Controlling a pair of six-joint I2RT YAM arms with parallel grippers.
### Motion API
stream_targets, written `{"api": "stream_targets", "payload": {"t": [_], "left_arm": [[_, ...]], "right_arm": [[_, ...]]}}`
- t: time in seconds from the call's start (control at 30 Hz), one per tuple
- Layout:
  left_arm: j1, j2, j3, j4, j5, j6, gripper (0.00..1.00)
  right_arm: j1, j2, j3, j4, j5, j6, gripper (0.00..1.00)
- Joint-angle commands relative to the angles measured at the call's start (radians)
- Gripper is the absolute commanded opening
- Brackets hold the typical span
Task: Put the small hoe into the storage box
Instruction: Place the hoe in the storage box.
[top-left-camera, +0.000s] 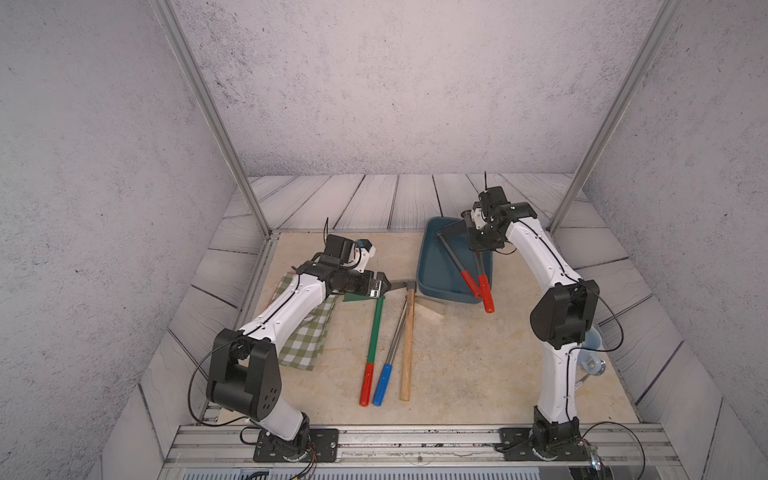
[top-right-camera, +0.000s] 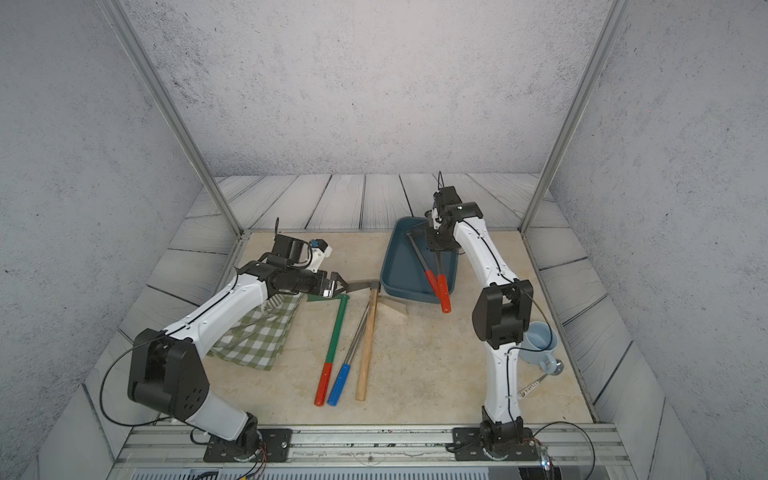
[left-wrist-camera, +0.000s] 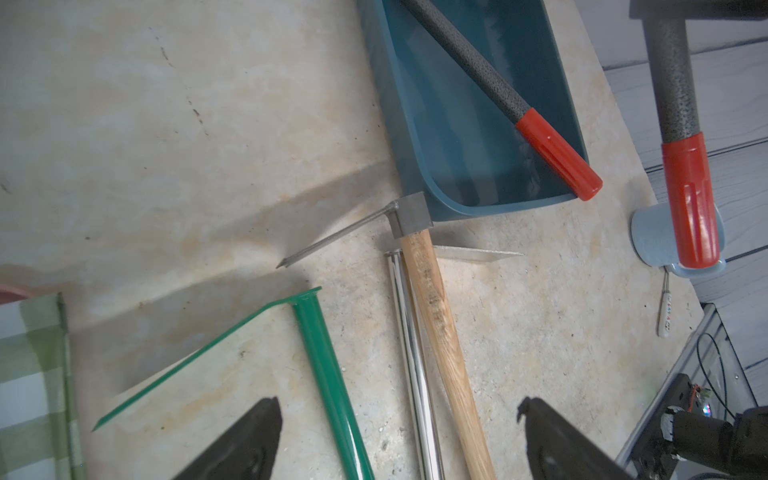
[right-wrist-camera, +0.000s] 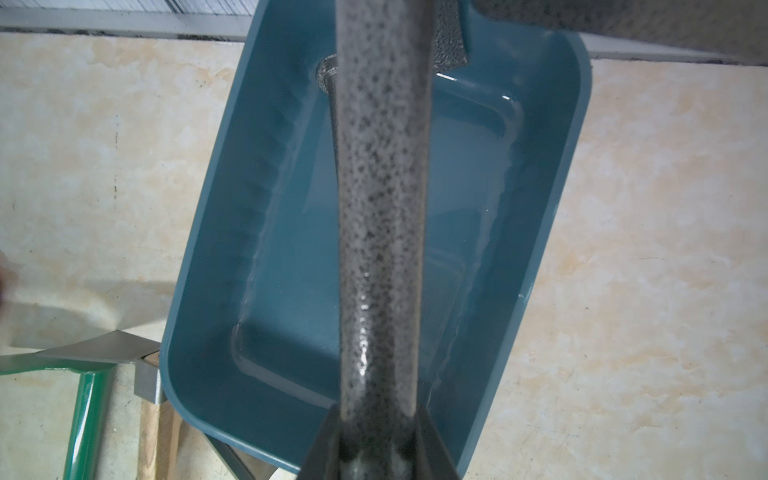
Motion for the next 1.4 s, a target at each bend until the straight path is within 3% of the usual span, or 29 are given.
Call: {"api": "stream_targets", "payload": {"t": [0.0, 0.8, 1.37], "left_arm": [[-0.01, 0.021, 0.026, -0.036, 0.042, 0.022, 0.93], [-0.158, 0.073, 0.042, -0.063, 0.055, 0.039, 0.92], [-0.183, 0.086, 0.049, -0.077, 0.037, 0.051, 0.91]], "right_arm": [[0.001, 0.014, 0.059, -0.02, -0.046, -0.034, 0.0], [0.033, 0.269, 0.36, -0.076, -0.052, -0.06, 0.01], [0.033, 0.326, 0.308, 0.045, -0.007, -0.059, 0.02]]}}
